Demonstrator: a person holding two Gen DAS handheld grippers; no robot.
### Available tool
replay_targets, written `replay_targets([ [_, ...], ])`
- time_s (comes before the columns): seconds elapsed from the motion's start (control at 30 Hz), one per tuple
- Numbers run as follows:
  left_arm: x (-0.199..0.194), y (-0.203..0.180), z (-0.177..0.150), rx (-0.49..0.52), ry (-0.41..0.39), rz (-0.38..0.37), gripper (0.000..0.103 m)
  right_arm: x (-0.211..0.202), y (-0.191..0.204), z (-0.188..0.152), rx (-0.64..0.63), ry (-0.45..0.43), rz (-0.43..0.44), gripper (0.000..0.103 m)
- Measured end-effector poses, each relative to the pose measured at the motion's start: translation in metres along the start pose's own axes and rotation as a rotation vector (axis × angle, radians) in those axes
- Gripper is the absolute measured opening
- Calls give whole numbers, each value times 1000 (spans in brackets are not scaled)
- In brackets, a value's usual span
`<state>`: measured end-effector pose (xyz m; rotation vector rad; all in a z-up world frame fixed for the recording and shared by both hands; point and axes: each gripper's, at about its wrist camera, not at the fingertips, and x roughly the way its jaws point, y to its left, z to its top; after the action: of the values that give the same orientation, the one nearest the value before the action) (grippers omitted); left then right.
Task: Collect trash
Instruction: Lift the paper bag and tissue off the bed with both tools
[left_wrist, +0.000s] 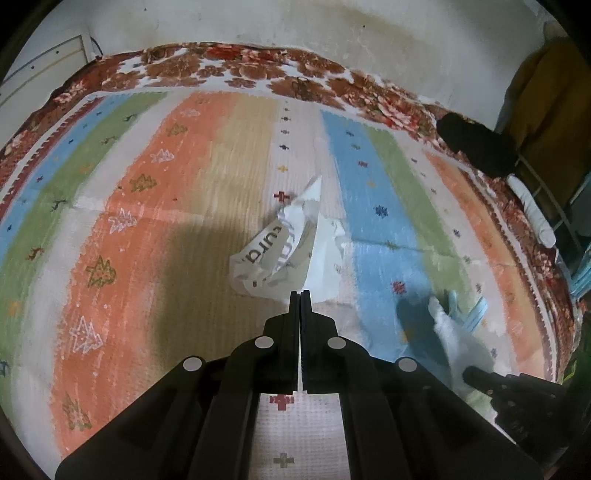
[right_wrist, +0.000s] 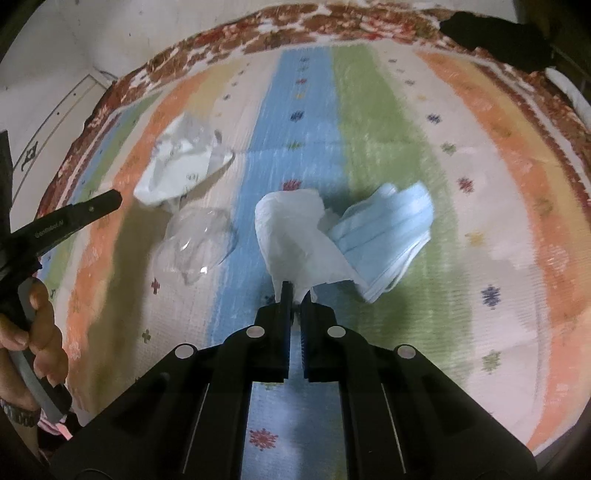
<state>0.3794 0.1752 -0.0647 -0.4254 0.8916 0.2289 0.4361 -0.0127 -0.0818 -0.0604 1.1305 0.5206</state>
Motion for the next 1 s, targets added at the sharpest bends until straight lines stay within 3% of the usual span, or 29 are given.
replay_targets([
  [0.13,-1,5,9,-27,-18,-5,5,-14,-14,5,20,-36,-13,3],
  [0.2,0,2,12,-15,-29,-13,28,-18,-21,8,38,-48,-13,3],
  [0.27,4,-1,14,5,-38,-8,41,-22,-26,11,46,-64,-15,3],
  [0.33,9,-3,15,12,-31,1,44,-25,-31,14,54,-78,-13,3],
  [0.4,15,-6,16,22,-24,17,55,-28,-35,17,69,-87,-4,3],
  [0.47,23,-14,15,85,-28,86,62,-30,-38,19,75,-95,-1,3],
  [0.57,37,-24,10,169,-15,132,61,-31,-38,18,68,-95,-6,3],
  [0.63,43,-26,9,193,-4,146,47,-30,-38,17,57,-91,-15,3],
  [0.7,46,-26,7,199,8,147,18,-30,-39,17,54,-90,-22,3],
  [0.77,45,-24,6,191,11,144,5,-33,-39,17,56,-93,-20,3],
  [1.0,11,-16,16,105,-28,94,1,-52,-25,15,25,-122,-4,3],
])
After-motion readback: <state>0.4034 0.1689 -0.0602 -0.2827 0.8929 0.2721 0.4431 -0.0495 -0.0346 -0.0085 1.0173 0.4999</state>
